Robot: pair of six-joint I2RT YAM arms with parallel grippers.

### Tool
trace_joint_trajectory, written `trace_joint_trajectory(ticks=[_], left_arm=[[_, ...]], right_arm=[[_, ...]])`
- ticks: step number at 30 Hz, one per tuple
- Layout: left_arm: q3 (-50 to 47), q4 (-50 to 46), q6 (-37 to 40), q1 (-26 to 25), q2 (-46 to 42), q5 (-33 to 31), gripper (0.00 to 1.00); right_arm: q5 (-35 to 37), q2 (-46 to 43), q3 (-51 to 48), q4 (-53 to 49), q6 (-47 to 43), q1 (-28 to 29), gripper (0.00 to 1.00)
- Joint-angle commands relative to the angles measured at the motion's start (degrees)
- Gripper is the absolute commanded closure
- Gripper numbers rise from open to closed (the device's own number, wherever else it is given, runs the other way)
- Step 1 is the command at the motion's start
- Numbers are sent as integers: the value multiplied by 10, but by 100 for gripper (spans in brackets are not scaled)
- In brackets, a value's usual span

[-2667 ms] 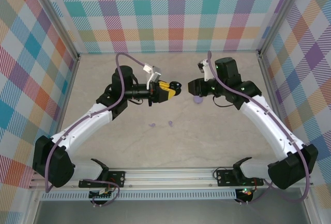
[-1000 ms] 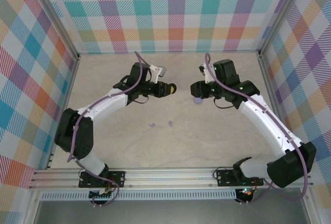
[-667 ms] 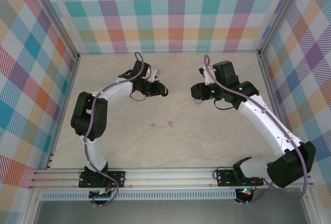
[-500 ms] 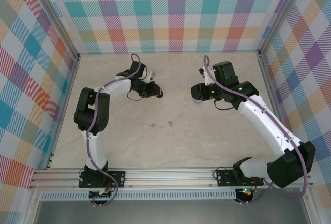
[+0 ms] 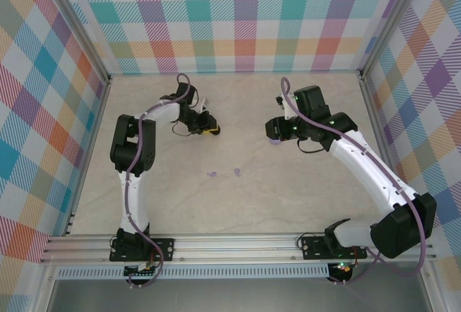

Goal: Insert the wireless bluetooth earbuds into the charging case

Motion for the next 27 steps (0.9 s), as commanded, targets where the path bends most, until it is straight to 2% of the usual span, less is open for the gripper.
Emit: trace_joint_trajectory(ticks=[1, 3, 10, 15, 19, 27], left_arm=[[20, -35, 18, 6, 19, -7, 84], [22, -41, 21, 7, 23, -15, 81], [13, -55, 30, 7, 7, -85, 46], [9, -65, 37, 11, -18, -131, 29], [-4, -69, 45, 15, -58, -155, 25], [-68, -72, 46, 15, -190, -137, 24]], right_arm=[[4, 5, -3, -15, -6, 2, 62], [4, 4, -4, -16, -7, 2, 62], [10, 3, -9, -19, -9, 2, 61], [20, 7, -23, -9, -14, 1, 58], [25, 26, -27, -3, -22, -3, 56], [-3, 102, -8, 2, -29, -39, 52]])
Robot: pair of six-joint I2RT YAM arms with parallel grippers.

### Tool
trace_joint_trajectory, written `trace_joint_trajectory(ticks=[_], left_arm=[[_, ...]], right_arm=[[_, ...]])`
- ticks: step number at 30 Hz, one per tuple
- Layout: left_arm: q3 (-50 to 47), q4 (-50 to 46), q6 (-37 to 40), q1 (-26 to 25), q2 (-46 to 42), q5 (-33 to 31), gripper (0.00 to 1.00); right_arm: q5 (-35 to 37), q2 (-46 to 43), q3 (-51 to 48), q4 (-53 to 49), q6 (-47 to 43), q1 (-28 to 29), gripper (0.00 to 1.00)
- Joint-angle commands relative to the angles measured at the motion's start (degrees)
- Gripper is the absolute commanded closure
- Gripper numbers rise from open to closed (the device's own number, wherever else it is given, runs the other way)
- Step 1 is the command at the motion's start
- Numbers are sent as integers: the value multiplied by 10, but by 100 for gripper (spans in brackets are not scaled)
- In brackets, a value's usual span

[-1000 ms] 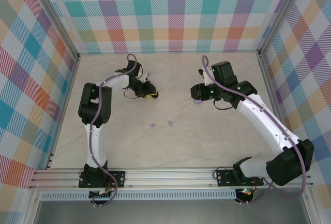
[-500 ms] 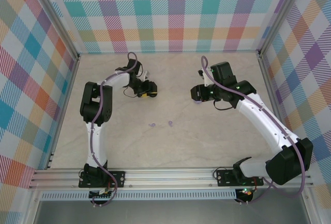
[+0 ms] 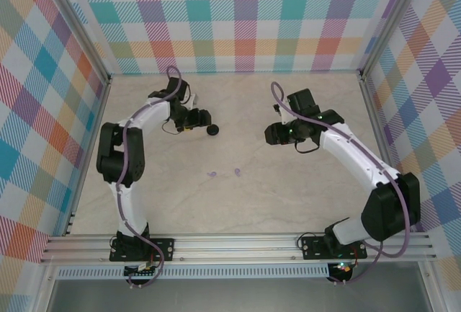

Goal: Insert the wireless bluetooth earbuds into the charging case

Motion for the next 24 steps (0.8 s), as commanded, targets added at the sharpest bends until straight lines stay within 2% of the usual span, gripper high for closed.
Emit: trace_joint_trajectory(ticks=[1, 5, 10, 17, 24], left_arm=[[-33, -14, 1, 5, -84, 6, 24], [-107, 18, -20, 3, -170, 37, 24], [-172, 36, -57, -4, -246, 47, 24], [-209, 38, -89, -16, -295, 60, 24], [-221, 34, -99, -26, -317, 65, 25]], right_arm=[[-22, 36, 20, 6, -12, -18, 51], [-29, 97, 54, -11, -15, -43, 48], [-26, 172, 102, -36, -12, -75, 44], [-17, 281, 180, -77, -14, -94, 35], [1, 344, 238, -109, -9, -94, 28]])
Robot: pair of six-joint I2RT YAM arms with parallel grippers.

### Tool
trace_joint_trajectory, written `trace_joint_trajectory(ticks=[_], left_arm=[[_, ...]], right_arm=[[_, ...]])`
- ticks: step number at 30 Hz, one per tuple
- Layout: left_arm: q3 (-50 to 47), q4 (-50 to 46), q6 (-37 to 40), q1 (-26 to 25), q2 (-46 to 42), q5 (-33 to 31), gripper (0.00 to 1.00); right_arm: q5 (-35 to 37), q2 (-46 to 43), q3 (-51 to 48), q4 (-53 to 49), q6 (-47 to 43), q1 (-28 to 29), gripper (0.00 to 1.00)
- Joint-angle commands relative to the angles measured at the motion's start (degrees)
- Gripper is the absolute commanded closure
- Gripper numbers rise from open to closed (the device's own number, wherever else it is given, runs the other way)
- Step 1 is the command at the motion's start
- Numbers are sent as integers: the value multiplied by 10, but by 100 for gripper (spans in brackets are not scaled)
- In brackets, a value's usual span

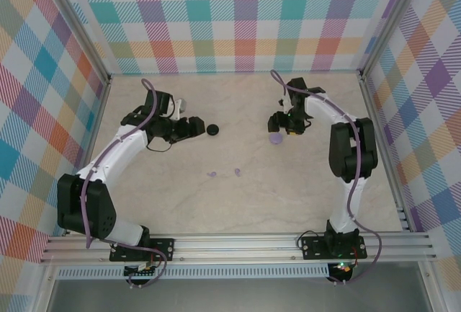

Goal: Insert the wireless bluetooth earbuds into the charging case

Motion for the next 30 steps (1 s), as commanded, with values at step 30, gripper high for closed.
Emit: trace_joint_trajectory(ticks=[30], left_arm=[[-17, -2, -12, -11, -20, 21, 25]], right_arm=[[82, 114, 115, -97, 13, 50, 30]])
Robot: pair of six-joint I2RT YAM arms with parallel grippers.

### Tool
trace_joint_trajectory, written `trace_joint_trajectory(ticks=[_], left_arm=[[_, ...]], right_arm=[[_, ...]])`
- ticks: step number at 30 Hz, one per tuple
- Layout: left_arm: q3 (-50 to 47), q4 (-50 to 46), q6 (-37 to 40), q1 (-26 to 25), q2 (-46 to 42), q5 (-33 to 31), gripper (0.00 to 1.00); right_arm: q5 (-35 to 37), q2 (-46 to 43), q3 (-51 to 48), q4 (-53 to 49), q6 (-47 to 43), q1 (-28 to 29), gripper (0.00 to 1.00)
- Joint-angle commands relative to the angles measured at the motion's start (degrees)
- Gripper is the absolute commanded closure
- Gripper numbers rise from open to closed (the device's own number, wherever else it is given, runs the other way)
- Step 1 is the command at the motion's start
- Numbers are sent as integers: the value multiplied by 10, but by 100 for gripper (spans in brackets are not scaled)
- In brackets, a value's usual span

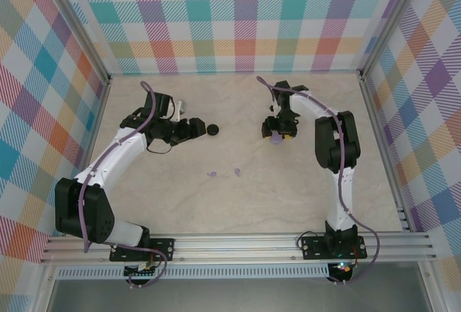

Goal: Insert the wireless bluetooth earbuds into the charging case

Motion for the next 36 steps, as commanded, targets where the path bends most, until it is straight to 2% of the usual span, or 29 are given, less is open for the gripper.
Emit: trace_joint_trajectory(ticks=[1, 7, 11, 15, 24, 36], left_arm=[[-8, -5, 6, -7, -8, 5, 25], [-11, -5, 6, -7, -8, 4, 25], [-13, -5, 6, -7, -10, 3, 25], [-14, -5, 6, -7, -12, 2, 25], [-23, -1, 3, -7, -19, 5, 25], [-53, 34, -22, -20, -10, 14, 25]], right_arm=[[24, 18, 22, -24, 9, 9, 32], [34, 27, 23, -31, 19, 15, 39], [35, 20, 8, -26, 29, 20, 40], [26, 10, -5, -16, 37, 27, 46], [14, -3, -17, -12, 62, 54, 46], [-6, -23, -55, 36, 150, 118, 46]])
